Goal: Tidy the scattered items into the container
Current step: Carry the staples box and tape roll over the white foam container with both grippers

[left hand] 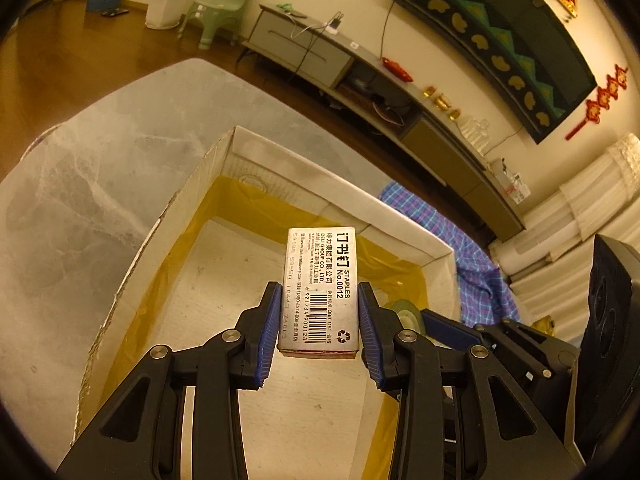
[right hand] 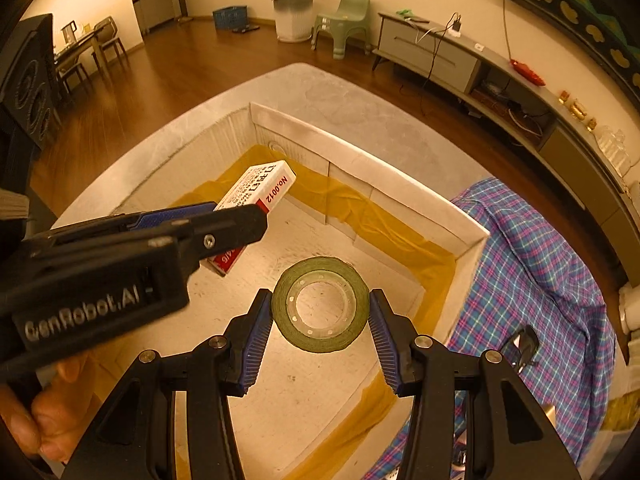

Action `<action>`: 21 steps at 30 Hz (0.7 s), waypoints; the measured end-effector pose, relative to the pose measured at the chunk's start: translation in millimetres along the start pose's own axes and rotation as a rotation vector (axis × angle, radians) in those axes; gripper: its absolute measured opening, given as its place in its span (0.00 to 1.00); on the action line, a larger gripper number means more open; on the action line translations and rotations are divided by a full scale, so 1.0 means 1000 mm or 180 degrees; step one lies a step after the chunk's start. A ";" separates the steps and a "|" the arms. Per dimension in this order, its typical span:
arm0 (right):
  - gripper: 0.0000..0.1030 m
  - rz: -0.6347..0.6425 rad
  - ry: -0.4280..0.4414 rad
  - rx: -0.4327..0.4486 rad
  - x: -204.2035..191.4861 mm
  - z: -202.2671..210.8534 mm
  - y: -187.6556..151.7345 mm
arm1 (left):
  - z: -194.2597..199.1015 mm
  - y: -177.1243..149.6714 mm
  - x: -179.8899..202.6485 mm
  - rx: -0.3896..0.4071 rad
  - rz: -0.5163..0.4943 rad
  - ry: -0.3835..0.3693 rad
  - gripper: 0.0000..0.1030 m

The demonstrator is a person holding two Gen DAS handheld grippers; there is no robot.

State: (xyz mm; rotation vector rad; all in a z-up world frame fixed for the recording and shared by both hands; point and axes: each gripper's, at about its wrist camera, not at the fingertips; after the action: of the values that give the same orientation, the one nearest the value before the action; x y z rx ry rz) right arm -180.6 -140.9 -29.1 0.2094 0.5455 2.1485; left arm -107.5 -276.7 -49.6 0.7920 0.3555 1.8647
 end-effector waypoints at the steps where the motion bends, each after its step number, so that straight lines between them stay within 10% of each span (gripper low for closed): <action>1: 0.48 0.0022 -0.0024 -0.0028 0.000 -0.003 0.002 | -0.003 0.000 -0.001 -0.0022 0.0016 0.0013 0.38; 21: 0.48 0.0553 -0.0523 -0.0495 -0.014 -0.052 0.022 | -0.055 -0.005 -0.017 -0.0378 0.0200 0.0262 0.38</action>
State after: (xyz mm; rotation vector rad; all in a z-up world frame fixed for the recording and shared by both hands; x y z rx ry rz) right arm -206.0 -179.9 -65.0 0.3543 0.2723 2.3042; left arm -136.4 -284.1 -98.8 0.6541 0.2713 1.9621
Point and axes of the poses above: each gripper's, at about its wrist camera, not at the fingertips, and z roughly against the way its jaws point, x to its right, y to its top, and after that the axes turned 13 degrees about -z, right-handed
